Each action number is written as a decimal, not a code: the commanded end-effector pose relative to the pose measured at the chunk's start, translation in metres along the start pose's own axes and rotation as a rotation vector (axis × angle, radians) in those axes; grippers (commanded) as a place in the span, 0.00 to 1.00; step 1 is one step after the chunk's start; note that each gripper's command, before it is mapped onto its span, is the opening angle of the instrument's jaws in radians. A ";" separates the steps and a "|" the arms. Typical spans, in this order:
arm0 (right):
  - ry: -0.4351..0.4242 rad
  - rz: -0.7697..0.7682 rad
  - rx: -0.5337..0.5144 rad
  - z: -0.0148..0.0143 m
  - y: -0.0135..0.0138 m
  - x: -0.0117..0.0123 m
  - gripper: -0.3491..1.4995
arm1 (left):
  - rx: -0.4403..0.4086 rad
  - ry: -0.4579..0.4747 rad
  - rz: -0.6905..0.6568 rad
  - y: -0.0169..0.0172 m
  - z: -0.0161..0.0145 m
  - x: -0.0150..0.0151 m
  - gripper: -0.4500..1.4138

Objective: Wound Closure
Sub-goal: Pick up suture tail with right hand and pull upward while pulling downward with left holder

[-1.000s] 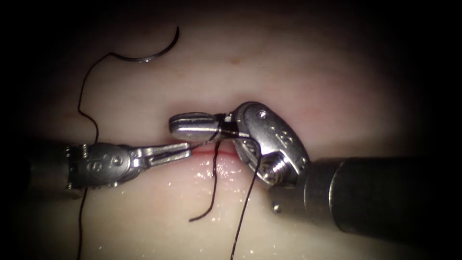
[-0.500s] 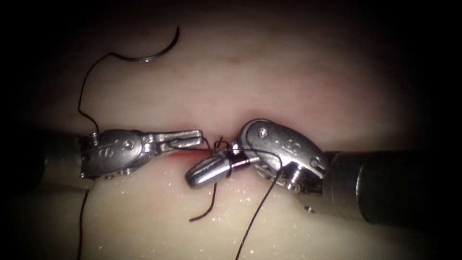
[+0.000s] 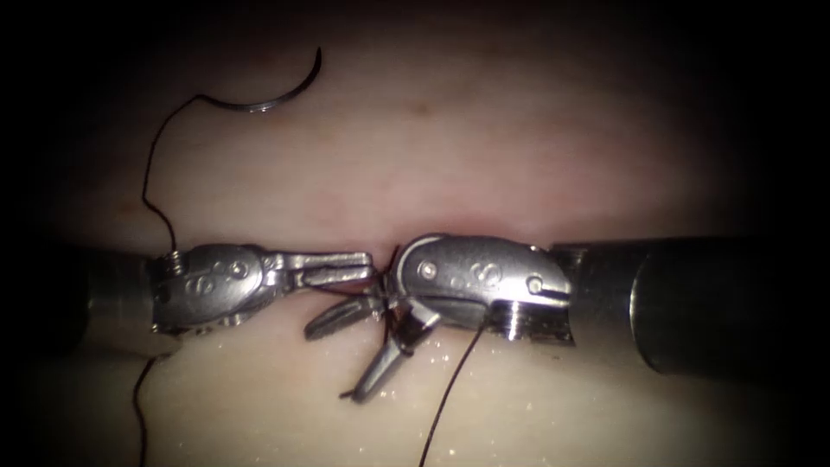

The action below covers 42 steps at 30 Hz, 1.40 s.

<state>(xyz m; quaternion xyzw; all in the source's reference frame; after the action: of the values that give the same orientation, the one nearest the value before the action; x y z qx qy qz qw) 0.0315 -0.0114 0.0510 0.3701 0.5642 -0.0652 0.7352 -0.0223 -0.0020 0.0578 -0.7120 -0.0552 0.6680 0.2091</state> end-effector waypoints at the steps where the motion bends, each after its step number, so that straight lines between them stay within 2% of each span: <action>1: -0.040 -0.003 0.006 0.0009 0.0006 -0.0006 0.59 | -0.002 0.001 -0.002 0.0004 0.0003 -0.0006 0.00; 3: -0.093 -0.007 0.009 0.0014 0.0003 -0.0012 0.57 | -0.007 0.002 -0.003 0.0007 -0.0002 -0.0005 0.00; 11: -0.161 -0.015 -0.023 0.0027 0.0001 -0.0022 0.47 | -0.010 -0.003 -0.007 0.0008 -0.0018 -0.0001 0.00; 12: -0.161 -0.015 -0.025 0.0029 0.0001 -0.0022 0.44 | -0.007 -0.004 -0.007 0.0008 -0.0018 -0.0001 0.00; 15: -0.171 -0.017 -0.031 0.0036 0.0002 -0.0023 0.00 | -0.006 -0.005 -0.007 0.0009 -0.0018 -0.0001 0.00; 19: -0.242 -0.015 -0.006 0.0036 0.0000 -0.0024 0.00 | -0.006 -0.005 -0.007 0.0010 -0.0019 0.0000 0.00; 25: -0.243 -0.009 0.010 0.0019 -0.0003 -0.0020 0.00 | -0.010 -0.005 -0.005 0.0017 -0.0022 0.0001 0.00; 32: -0.149 0.015 -0.075 -0.0002 0.0011 -0.0004 0.00 | -0.028 -0.031 0.002 0.0041 -0.0028 0.0001 0.00; 36: -0.095 0.030 -0.136 -0.0025 0.0025 0.0002 0.00 | -0.038 -0.032 0.011 0.0054 -0.0036 -0.0003 0.00; 42: -0.038 0.032 -0.162 -0.0043 0.0036 -0.0015 0.00 | -0.052 -0.049 0.010 0.0077 -0.0051 -0.0017 0.00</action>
<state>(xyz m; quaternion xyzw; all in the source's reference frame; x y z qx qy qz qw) 0.0289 -0.0066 0.0528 0.3168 0.5488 -0.0129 0.7735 -0.0185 -0.0105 0.0560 -0.7001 -0.0732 0.6857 0.1852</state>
